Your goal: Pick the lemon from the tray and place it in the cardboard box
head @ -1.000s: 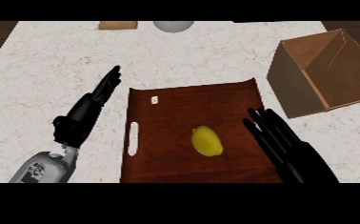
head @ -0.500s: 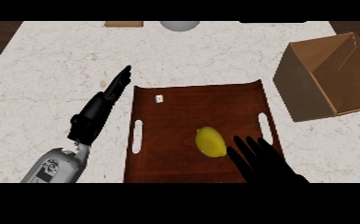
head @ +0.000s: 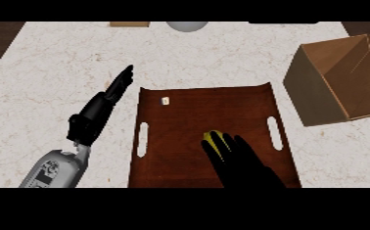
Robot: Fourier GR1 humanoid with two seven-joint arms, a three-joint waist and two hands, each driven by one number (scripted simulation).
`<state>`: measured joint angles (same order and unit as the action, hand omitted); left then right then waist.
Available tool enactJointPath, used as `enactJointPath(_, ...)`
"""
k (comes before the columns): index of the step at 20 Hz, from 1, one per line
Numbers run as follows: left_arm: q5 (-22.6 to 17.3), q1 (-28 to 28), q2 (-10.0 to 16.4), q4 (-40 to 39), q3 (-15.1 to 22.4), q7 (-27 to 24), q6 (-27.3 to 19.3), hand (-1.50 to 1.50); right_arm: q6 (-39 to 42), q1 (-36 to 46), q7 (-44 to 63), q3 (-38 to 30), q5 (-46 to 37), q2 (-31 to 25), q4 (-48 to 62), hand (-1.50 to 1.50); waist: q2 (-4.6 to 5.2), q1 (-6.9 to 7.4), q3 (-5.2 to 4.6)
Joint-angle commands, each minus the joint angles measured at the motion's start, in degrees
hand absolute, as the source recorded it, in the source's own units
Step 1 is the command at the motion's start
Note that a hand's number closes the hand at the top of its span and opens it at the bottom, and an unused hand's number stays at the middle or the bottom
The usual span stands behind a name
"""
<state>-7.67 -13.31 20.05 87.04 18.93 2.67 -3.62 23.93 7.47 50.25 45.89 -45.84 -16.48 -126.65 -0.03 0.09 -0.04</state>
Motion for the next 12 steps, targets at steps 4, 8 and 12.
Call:
enactJointPath(4, 2.8, -1.6, -2.7, 0.3, -3.0, 2.5, 1.8, 0.00, -1.4, -1.4, -4.4, -2.0, -3.6, 2.7, 8.5, -1.50, 0.00, -0.13, 0.05)
enactJointPath(8, 3.8, -2.8, -4.7, -1.7, -4.1, 2.4, 2.7, 0.00, -1.7, -0.6, -6.4, -2.1, -5.0, 5.2, 14.8, -1.50, 0.02, -0.16, 0.05)
enactJointPath(12, 6.1, -4.0, -7.1, -3.0, -4.9, 2.9, 2.7, 0.00, -1.2, 3.1, -8.7, -5.8, -5.3, 8.7, 19.1, -1.50, 0.06, -0.11, 0.05)
